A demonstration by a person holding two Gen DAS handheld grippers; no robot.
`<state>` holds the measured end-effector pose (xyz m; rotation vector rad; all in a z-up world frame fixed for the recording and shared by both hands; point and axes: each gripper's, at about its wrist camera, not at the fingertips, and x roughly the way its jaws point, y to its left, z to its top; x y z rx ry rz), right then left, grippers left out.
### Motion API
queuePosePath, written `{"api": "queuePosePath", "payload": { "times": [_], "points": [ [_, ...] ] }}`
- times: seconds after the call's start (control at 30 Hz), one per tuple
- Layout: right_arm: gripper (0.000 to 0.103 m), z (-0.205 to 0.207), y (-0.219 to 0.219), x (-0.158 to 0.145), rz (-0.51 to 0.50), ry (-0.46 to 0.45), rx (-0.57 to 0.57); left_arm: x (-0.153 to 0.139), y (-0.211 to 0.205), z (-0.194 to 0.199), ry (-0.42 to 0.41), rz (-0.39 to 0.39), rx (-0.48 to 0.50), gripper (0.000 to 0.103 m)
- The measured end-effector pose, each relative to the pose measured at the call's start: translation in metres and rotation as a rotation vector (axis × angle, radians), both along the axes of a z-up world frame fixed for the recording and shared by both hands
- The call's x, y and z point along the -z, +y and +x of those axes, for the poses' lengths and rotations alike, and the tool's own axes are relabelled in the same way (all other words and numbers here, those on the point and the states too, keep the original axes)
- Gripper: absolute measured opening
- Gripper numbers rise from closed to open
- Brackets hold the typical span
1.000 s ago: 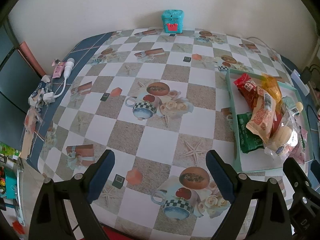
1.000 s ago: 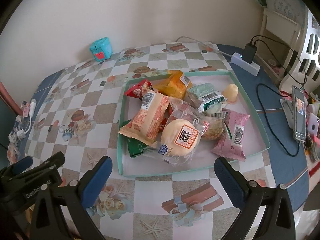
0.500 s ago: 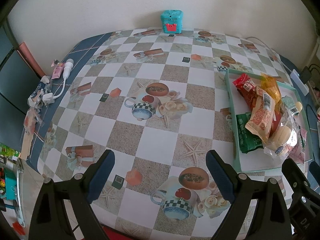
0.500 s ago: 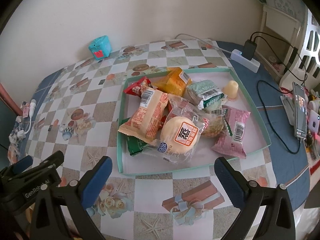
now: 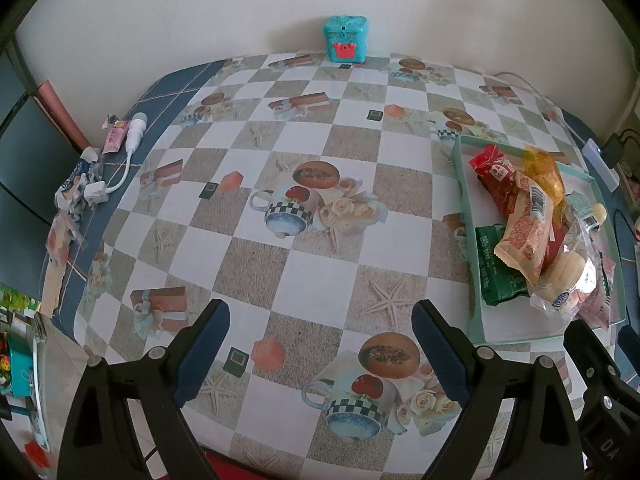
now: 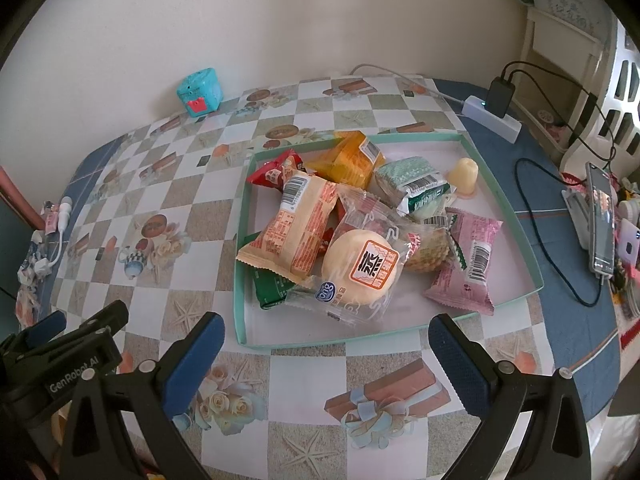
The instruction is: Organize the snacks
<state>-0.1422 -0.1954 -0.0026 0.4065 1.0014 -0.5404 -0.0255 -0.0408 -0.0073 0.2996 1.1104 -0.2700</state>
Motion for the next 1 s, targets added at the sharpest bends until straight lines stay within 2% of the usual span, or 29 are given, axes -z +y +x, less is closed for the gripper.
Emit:
{"api": "queuePosePath", "payload": {
  "times": [1.0],
  "points": [
    [0.103, -0.0003, -0.0008, 0.0025, 0.010, 0.009, 0.002, 0.0022, 0.0024, 0.0032, 0.011, 0.002, -0.018, 0.093]
  ]
}}
